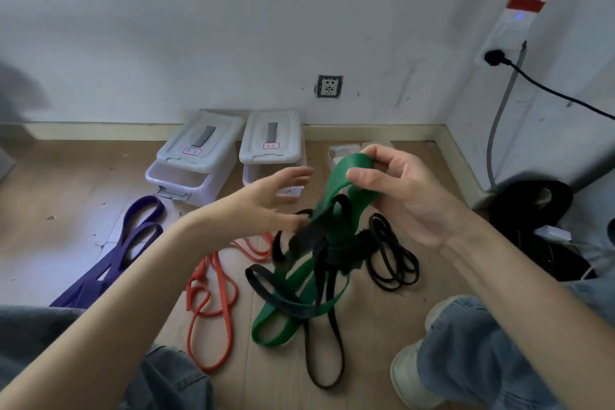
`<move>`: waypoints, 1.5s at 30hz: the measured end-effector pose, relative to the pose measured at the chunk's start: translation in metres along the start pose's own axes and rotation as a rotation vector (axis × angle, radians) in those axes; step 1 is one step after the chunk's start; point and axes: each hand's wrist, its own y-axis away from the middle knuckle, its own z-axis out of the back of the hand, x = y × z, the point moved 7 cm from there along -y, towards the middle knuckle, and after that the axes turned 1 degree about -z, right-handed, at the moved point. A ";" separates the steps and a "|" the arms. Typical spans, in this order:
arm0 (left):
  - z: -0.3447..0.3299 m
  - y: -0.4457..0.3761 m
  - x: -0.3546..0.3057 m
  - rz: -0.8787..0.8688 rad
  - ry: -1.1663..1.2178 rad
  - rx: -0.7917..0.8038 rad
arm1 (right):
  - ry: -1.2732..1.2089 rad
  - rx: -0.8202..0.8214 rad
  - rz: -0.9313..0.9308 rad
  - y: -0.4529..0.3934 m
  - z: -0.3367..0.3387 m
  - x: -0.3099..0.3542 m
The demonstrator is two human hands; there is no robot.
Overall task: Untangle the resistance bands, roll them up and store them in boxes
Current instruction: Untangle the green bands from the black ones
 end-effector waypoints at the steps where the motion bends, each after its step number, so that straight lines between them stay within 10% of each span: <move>1: -0.012 -0.001 -0.006 -0.069 0.126 0.071 | -0.077 0.015 0.004 0.000 -0.003 0.002; 9: -0.014 -0.011 0.005 -0.116 0.223 -0.202 | -0.187 -0.150 0.026 -0.004 0.013 0.004; 14: 0.026 0.004 0.009 0.089 0.565 -0.507 | 0.604 -0.113 -0.144 0.001 0.023 -0.009; 17: 0.021 0.008 0.001 0.172 0.813 -0.458 | 0.787 0.116 -0.164 0.002 -0.010 -0.046; 20: 0.012 0.005 -0.015 0.161 0.883 -0.336 | 0.972 -0.011 -0.024 -0.003 -0.016 -0.060; 24: 0.044 0.012 -0.020 0.061 0.769 -0.459 | 0.833 -0.209 -0.239 -0.006 0.031 -0.049; 29: 0.079 0.026 0.005 0.278 -0.206 -0.808 | 0.619 -0.515 -0.182 -0.005 0.058 -0.026; 34: -0.022 0.003 0.011 0.177 -0.170 0.006 | 0.132 -0.492 -0.338 0.000 0.045 -0.039; 39: -0.050 -0.009 -0.009 -0.166 0.004 -0.097 | 0.111 -0.268 -0.273 -0.003 0.026 -0.020; 45: 0.000 0.011 -0.038 -0.171 -0.020 -0.245 | 0.873 -0.328 -0.391 0.001 0.059 -0.011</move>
